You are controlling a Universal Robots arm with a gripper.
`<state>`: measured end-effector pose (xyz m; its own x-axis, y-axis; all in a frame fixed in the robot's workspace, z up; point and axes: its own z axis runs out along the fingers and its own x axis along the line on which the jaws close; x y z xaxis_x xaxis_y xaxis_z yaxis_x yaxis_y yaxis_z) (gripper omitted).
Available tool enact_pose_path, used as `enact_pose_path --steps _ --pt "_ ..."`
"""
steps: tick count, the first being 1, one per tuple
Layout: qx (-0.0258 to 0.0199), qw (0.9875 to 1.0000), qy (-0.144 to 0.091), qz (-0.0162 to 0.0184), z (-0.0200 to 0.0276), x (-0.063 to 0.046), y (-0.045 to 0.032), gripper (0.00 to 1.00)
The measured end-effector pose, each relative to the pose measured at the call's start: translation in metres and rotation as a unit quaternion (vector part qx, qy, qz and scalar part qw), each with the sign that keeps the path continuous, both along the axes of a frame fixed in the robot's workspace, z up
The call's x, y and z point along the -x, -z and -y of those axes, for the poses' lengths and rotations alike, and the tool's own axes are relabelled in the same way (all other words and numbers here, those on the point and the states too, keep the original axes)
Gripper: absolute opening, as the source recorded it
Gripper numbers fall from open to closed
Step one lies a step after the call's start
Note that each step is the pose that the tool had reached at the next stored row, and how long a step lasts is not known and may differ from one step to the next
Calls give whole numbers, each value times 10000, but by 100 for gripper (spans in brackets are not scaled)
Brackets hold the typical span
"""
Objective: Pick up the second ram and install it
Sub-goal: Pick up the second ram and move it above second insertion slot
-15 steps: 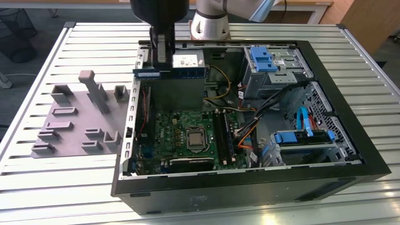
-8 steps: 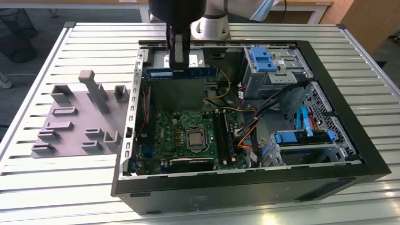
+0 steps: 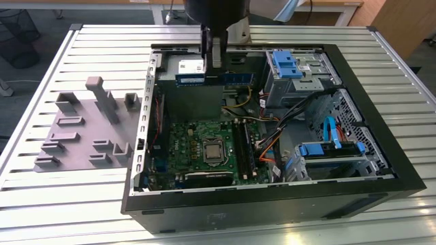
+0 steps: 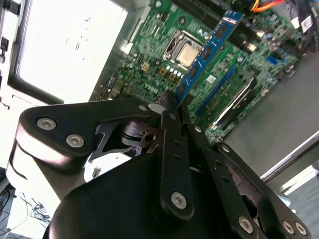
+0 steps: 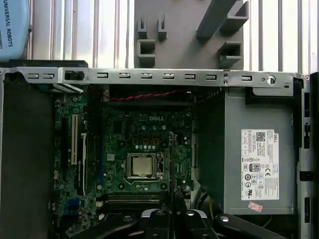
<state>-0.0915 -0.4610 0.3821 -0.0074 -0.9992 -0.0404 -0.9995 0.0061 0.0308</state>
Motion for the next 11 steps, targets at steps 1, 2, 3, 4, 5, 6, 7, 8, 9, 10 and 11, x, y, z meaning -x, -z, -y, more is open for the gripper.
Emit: enact_pose_path --steps 1,2,3,4,5,6,7,8,9,10,11 --pt "0 10000 0 0 0 -32 0 14" --pt "0 10000 0 0 0 -64 0 14" --pt "0 10000 -1 0 0 -96 0 14" --pt "0 10000 0 0 0 -130 0 14" --pt "0 10000 0 0 0 -162 0 14" --pt "0 10000 0 0 0 -193 0 14" --pt "0 10000 0 0 0 -224 0 14" --pt "0 10000 0 0 0 -254 0 14" --pt "0 10000 0 0 0 -284 0 14" --pt "0 10000 0 0 0 -316 0 14" --pt "0 10000 0 0 0 -352 0 14"
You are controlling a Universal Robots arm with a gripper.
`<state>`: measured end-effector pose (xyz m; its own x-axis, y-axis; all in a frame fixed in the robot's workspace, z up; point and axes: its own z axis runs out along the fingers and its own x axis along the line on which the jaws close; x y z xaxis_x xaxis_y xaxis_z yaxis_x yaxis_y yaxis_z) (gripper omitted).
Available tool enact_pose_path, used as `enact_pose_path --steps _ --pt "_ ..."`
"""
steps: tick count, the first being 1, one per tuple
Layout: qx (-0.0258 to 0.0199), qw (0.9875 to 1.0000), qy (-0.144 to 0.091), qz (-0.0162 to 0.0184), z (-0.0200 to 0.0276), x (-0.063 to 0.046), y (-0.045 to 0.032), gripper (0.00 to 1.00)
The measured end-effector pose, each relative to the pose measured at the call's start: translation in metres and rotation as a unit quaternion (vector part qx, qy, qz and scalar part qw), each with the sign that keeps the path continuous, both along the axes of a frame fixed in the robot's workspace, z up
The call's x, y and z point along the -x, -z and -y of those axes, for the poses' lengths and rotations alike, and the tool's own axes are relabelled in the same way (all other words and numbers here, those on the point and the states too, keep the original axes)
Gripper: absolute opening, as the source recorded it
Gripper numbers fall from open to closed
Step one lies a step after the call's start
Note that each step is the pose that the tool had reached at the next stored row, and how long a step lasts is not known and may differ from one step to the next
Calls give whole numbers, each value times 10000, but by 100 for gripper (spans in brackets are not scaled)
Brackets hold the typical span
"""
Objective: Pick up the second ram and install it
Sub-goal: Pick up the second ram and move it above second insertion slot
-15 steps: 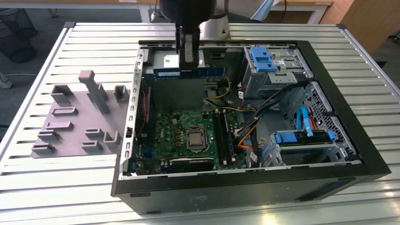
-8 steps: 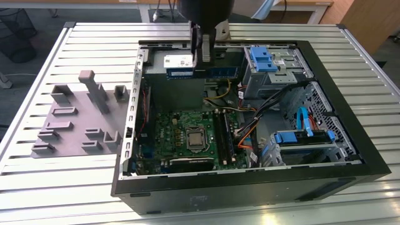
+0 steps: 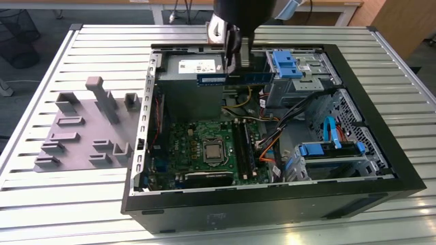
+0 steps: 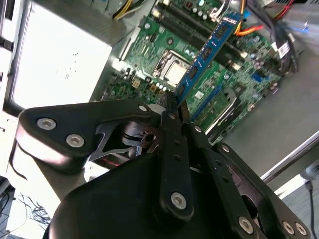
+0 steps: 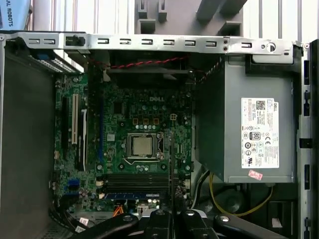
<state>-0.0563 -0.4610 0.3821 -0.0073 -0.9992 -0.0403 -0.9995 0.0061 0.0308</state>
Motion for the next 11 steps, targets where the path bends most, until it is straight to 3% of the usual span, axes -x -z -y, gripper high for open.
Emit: enact_pose_path --steps 4,11 --pt "0 10000 0 0 1 -89 0 14" --pt "0 10000 0 0 0 -96 0 14"
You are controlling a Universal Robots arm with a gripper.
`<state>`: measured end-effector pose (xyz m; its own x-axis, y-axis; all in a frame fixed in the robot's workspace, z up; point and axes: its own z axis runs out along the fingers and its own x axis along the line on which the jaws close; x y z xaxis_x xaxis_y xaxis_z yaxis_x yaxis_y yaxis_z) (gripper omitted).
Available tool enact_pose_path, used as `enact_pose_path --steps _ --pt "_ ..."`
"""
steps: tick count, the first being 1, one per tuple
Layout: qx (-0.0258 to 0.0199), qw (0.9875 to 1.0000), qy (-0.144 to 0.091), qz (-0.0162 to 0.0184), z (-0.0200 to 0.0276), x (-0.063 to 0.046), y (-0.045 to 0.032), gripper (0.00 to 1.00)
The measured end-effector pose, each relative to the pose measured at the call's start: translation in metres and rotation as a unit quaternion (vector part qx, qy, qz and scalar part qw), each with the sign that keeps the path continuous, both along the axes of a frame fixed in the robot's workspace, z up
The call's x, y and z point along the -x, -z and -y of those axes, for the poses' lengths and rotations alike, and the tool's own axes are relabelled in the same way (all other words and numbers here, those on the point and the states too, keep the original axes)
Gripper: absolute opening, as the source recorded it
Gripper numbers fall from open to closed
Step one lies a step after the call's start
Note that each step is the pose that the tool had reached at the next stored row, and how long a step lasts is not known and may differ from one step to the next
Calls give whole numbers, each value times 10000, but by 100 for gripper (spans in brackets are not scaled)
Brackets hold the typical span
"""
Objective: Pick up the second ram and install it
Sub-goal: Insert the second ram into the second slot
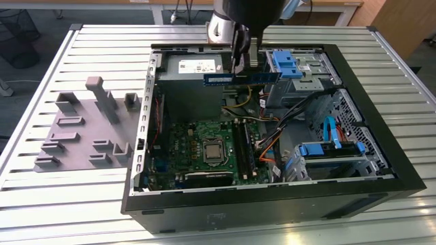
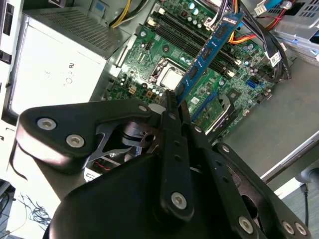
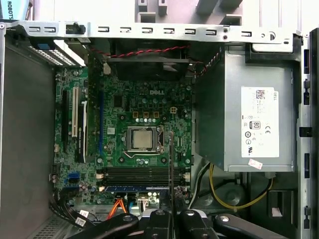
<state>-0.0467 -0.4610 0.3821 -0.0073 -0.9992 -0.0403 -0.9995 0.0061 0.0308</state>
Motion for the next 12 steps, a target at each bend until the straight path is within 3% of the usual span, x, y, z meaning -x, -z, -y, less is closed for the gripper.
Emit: enact_pose_path --steps 12 --pt "0 10000 13 0 0 -6 0 14"
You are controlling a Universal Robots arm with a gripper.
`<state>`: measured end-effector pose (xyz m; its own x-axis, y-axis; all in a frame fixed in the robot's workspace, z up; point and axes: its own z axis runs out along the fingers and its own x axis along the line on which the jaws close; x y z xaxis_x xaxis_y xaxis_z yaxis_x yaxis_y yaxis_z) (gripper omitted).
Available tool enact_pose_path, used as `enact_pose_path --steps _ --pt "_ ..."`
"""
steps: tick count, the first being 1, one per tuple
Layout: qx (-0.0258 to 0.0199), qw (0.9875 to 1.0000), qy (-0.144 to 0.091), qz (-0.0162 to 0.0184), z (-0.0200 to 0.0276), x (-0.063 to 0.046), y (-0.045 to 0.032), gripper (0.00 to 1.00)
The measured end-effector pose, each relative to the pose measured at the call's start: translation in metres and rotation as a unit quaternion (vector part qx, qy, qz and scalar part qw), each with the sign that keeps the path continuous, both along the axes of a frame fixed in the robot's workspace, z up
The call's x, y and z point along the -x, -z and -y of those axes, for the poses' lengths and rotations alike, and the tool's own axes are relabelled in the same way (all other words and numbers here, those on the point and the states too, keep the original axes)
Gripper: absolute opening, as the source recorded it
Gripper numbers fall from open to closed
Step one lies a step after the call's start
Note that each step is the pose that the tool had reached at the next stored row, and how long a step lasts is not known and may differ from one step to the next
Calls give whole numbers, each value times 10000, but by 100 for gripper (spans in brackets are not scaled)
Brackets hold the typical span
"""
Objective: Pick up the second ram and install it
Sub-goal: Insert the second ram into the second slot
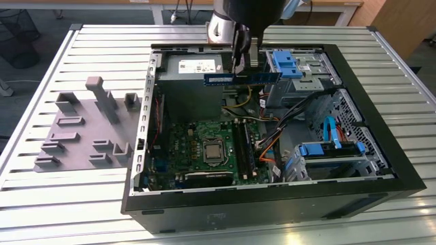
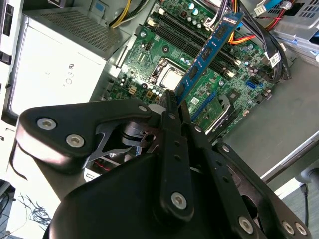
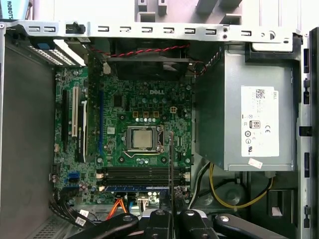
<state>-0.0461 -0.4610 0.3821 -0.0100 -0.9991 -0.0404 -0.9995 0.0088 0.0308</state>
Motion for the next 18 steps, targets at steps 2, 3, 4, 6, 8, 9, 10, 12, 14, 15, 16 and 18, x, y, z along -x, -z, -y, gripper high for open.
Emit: enact_pose_path --steps 2,3,4,6,8,9,10,12,14,15,16,18 --pt "0 10000 37 0 0 0 0 14" --pt "0 10000 69 0 0 -1 1 14" --pt "0 9999 109 0 0 -1 1 14" --pt "0 9998 223 0 0 0 2 14" --pt "0 9993 366 0 0 -1 4 14" --pt "0 9990 453 0 0 -1 4 14" --pt "0 9985 544 0 0 0 6 14" --pt "0 9974 723 0 0 0 8 14" --pt "0 9959 905 0 0 0 10 14" --pt "0 9950 995 0 0 0 11 14" --pt "0 9941 1084 1 0 0 12 14" --pt "0 9920 1263 1 0 0 14 14"
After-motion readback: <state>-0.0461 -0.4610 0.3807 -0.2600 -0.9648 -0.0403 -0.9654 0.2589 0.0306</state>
